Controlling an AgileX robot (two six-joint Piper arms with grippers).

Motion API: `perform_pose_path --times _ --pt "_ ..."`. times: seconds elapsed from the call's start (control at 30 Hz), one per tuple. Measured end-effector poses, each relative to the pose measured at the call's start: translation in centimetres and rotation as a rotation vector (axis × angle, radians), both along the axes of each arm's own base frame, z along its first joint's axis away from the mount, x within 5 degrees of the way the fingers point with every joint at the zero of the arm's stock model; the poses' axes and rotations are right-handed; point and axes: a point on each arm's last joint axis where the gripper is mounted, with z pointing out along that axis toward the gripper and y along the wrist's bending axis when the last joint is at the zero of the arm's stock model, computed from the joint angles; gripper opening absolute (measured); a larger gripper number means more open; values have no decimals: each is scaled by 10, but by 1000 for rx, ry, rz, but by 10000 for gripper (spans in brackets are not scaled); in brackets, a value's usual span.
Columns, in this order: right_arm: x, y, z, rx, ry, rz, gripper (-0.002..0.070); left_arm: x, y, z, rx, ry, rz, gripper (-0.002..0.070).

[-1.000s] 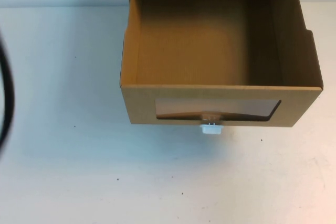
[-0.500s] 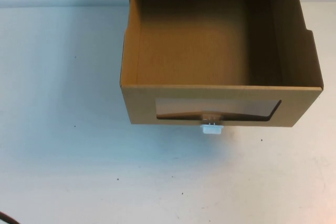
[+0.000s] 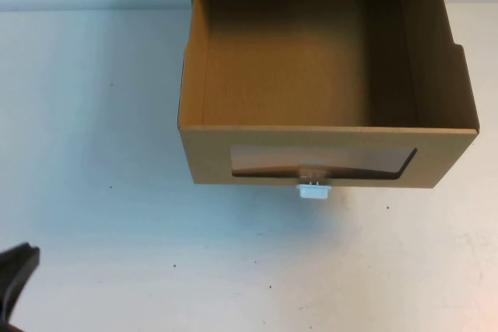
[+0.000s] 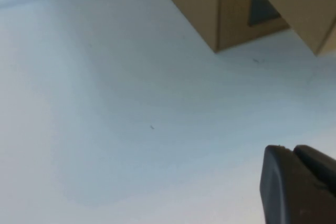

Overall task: Open the shoe box
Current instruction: 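Pull the top drawer of the cardboard box fully open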

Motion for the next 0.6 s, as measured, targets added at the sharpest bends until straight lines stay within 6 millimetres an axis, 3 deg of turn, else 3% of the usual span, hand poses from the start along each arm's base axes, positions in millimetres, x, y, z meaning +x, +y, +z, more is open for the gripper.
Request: perform_pose_path --times 0.17,0.37,0.6 --pt "0 0 0 0 0 0 -13 -5 -3 -16 -15 22 -32 -6" --pt "0 0 0 3 1 1 -13 -8 7 -23 -59 -175 63 -6" --pt "0 0 0 3 1 1 -13 -7 10 -53 -164 -300 111 -6"
